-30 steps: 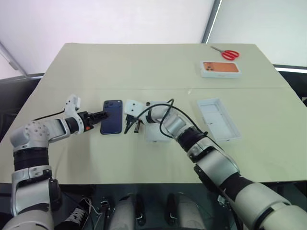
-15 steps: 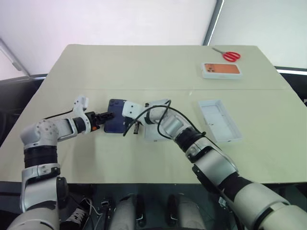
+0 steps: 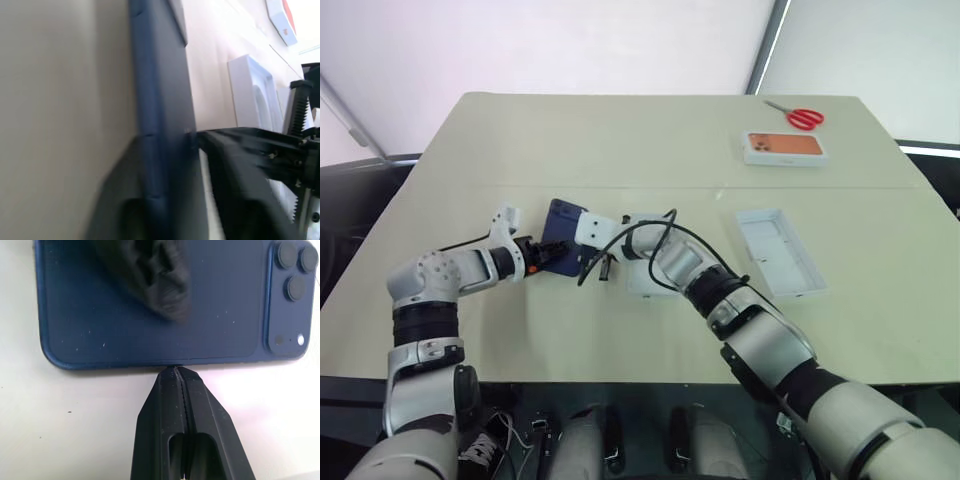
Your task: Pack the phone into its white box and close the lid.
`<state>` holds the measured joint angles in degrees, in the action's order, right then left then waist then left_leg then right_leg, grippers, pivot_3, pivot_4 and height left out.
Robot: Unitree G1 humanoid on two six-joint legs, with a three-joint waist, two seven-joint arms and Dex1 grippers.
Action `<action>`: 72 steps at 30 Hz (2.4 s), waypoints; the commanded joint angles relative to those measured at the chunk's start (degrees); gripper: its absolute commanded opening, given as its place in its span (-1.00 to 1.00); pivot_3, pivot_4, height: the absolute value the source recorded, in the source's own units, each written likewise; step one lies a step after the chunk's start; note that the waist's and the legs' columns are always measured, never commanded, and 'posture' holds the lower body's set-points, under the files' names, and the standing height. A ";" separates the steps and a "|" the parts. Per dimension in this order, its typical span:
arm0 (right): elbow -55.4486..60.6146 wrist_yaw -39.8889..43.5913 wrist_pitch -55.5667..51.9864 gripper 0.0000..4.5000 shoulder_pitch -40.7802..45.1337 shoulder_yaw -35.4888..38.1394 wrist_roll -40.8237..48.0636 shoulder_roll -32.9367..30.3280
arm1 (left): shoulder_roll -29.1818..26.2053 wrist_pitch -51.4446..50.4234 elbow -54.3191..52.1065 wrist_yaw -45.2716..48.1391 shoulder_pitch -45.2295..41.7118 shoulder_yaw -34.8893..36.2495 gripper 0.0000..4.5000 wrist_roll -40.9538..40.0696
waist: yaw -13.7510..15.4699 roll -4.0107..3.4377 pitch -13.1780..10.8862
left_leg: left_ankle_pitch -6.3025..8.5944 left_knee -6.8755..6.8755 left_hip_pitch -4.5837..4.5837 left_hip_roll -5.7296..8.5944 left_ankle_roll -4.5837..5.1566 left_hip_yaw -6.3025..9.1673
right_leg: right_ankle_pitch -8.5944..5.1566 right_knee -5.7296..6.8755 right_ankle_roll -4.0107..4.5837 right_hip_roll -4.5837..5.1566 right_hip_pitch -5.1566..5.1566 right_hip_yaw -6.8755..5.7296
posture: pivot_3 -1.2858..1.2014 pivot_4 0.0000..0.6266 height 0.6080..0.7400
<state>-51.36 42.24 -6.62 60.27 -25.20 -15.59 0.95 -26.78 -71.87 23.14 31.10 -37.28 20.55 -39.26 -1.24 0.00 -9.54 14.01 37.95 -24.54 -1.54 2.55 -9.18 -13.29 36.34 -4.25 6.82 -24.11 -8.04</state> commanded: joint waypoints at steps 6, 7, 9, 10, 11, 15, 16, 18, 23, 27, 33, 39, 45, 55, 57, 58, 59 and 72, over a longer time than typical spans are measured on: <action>0.65 0.02 1.26 -1.00 0.41 0.30 -0.08 0.49 | 0.75 -2.79 -0.24 -0.70 2.41 0.21 -0.68 -0.08 | -0.27 0.01 0.00 | 0.00 -0.06 0.02 -0.02 0.00 -0.01 | 0.00 -0.01 0.00 -0.01 -0.03 0.02 | 0.03 -0.52 0.96; 0.68 -0.08 1.46 -1.00 0.42 0.27 -0.14 0.47 | 0.89 -2.72 -0.13 -0.95 2.53 0.61 -0.68 -0.08 | -0.30 0.01 0.00 | 0.00 -0.06 0.02 -0.02 0.00 -0.01 | 0.00 -0.01 0.00 -0.01 -0.03 0.02 | 0.03 -0.52 0.96; 0.76 0.09 1.27 -1.00 0.44 0.60 0.24 0.56 | 1.29 -2.69 0.03 -1.65 2.83 1.61 -0.88 -0.10 | -0.29 0.01 0.01 | 0.00 -0.06 0.02 -0.02 0.00 -0.01 | 0.00 -0.01 0.00 -0.01 -0.03 0.02 | 0.03 -0.52 0.96; 0.89 0.37 1.02 -1.00 0.47 0.88 0.60 0.59 | 1.66 -2.86 0.20 -1.67 2.96 2.59 -0.97 -0.72 | -0.33 0.01 0.00 | 0.00 -0.06 0.02 -0.02 0.00 -0.01 | 0.00 -0.02 0.00 0.00 -0.01 0.02 | 0.03 -0.52 0.96; 1.03 0.44 1.04 -1.00 0.53 1.17 0.88 0.54 | 1.82 -3.11 -0.07 -1.60 3.18 3.19 -0.98 -1.24 | -0.43 0.01 0.00 | 0.00 -0.06 0.03 -0.02 0.00 -0.01 | 0.00 -0.02 0.00 0.01 -0.02 0.03 | 0.03 -0.52 0.96; 1.22 -0.10 1.83 -1.00 0.84 2.02 1.21 -0.25 | 2.63 -4.31 -1.99 -2.66 4.09 4.94 -0.98 -2.35 | -0.70 0.01 0.00 | 0.00 -0.06 0.02 -0.03 0.00 0.00 | 0.00 -0.02 0.00 0.03 -0.02 0.03 | 0.03 -0.52 0.96; 1.44 -0.05 1.28 -1.00 0.91 2.64 1.67 -0.32 | 2.88 -4.80 -2.70 -2.96 4.45 5.36 -0.98 -2.79 | -0.72 0.02 0.00 | 0.00 -0.06 0.01 -0.03 -0.01 0.00 | 0.00 -0.02 0.00 0.03 -0.02 0.03 | 0.03 -0.52 0.96; 2.15 -0.31 1.03 -1.00 1.16 3.87 2.48 -0.49 | 3.57 -5.37 -3.33 -3.90 4.55 7.43 -0.98 -4.00 | -0.81 0.02 0.00 | 0.00 -0.07 0.01 -0.03 -0.01 0.01 | 0.00 -0.02 0.00 0.04 -0.02 0.03 | 0.03 -0.52 0.96; 7.64 1.89 -3.12 -1.00 1.57 12.04 11.17 -0.31 | 4.83 -5.57 -4.82 -4.96 3.97 14.32 -0.98 -8.62 | -1.13 0.05 -0.06 | 0.00 -0.09 -0.09 -0.04 0.00 0.01 | 0.00 -0.03 0.00 0.04 -0.13 0.03 | 0.03 -0.52 0.96; 17.22 8.86 -14.42 -0.60 -0.38 19.81 23.05 -1.37 | 5.38 -4.26 -6.47 -5.88 4.23 16.38 -0.98 -10.02 | -1.27 0.08 -0.11 | -0.01 -0.09 -0.15 -0.07 0.01 0.02 | 0.00 -0.06 0.00 0.02 -0.17 0.03 | 0.03 -0.52 0.96; 34.42 20.10 -21.33 0.48 -10.87 12.22 23.76 -11.86 | 5.67 -2.54 -6.73 -6.50 3.76 15.61 -0.98 -10.16 | -1.02 0.13 -0.11 | 0.01 -0.08 -0.19 -0.05 0.01 0.03 | 0.00 -0.13 0.00 0.05 -0.15 0.01 | 0.03 -0.52 0.96; 46.39 25.95 -18.64 0.48 -18.85 7.85 22.15 -23.87 | 6.61 -1.94 -9.11 -7.58 3.12 14.25 -0.98 -10.86 | -1.22 0.16 -0.20 | 0.00 -0.07 -0.44 -0.07 0.02 0.02 | 0.01 -0.10 0.00 0.03 -0.45 0.02 | 0.03 -0.52 0.96; 50.70 27.38 -14.19 0.48 -23.98 4.55 19.24 -31.52 | 8.18 -1.25 -10.22 -8.86 2.23 13.57 -0.98 -11.20 | -1.03 0.28 -0.27 | 0.00 -0.04 -0.45 -0.09 0.02 0.02 | 0.01 -0.12 0.00 0.02 -0.43 0.00 | 0.03 -0.52 0.96; 47.14 24.03 -11.48 0.48 -24.17 3.37 17.05 -30.21 | 7.84 -1.04 -10.67 -9.21 2.46 12.90 -0.98 -11.38 | -0.81 0.38 -0.34 | -0.08 0.02 -0.46 -0.11 0.15 0.02 | 0.01 -0.12 0.00 0.00 -0.42 -0.01 | 0.03 -0.52 0.96; 47.23 24.00 -11.83 0.38 -24.34 3.33 17.11 -30.05 | 7.66 -1.02 -10.73 -9.20 2.65 12.91 -0.98 -11.41 | -0.72 0.39 -0.35 | -0.09 0.03 -0.46 -0.11 0.16 0.02 | 0.01 -0.12 0.00 0.01 -0.41 -0.01 | 0.03 -0.52 0.96; 47.22 24.03 -12.07 0.24 -24.52 3.31 17.14 -30.05 | 7.65 -1.03 -10.82 -9.18 2.77 12.86 -0.98 -11.46 | -0.68 0.41 -0.36 | -0.09 0.03 -0.46 -0.11 0.16 0.02 | 0.01 -0.12 0.00 0.01 -0.41 -0.01 | 0.03 -0.52 0.96; 47.30 24.21 -12.37 0.10 -24.76 3.09 17.03 -30.19 | 7.66 -1.16 -10.87 -9.15 2.89 12.81 -0.98 -11.55 | -0.64 0.42 -0.36 | -0.09 0.03 -0.46 -0.11 0.16 0.02 | 0.01 -0.12 0.00 0.01 -0.41 -0.01 | 0.03 -0.52 0.96; 47.03 23.30 -13.42 -0.08 -25.35 2.12 16.30 -28.85 | 7.59 -0.50 -10.69 -8.64 3.28 11.70 -0.98 -11.17 | 0.38 0.43 -0.37 | -0.02 0.06 -0.46 -0.12 0.04 0.03 | 0.01 -0.12 0.01 0.01 -0.40 -0.02 | 0.03 -0.52 0.96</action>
<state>-5.26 65.49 -20.30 35.15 -22.62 0.62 -28.17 -18.53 -73.24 14.46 21.22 -33.39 32.27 -48.52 -0.86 0.43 -9.91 13.99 38.02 -25.00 -1.66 2.59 -9.15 -13.28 36.21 -4.24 6.83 -24.52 -8.06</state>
